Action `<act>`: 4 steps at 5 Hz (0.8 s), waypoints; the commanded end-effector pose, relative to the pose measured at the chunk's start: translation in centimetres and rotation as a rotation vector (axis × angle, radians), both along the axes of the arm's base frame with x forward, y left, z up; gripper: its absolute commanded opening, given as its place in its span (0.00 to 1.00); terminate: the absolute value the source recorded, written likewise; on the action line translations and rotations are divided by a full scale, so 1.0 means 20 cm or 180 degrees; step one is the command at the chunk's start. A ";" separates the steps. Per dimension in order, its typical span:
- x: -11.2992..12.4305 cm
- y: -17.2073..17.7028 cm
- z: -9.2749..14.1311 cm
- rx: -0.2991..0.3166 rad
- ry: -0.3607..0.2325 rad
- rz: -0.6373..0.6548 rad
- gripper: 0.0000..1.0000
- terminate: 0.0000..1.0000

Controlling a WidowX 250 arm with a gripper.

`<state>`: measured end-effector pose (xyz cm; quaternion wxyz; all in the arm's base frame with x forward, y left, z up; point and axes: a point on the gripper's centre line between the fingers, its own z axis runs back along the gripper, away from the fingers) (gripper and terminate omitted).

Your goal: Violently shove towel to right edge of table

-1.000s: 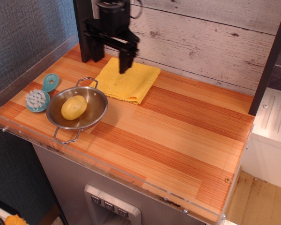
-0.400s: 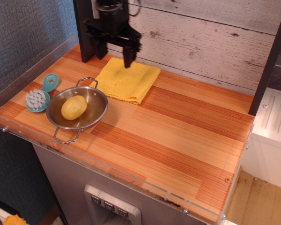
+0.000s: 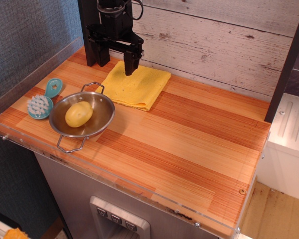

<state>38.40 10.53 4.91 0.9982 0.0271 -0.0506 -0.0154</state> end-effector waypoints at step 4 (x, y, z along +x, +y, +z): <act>0.06 -0.08 -0.14 0.0033 0.0156 -0.0225 1.00 0.00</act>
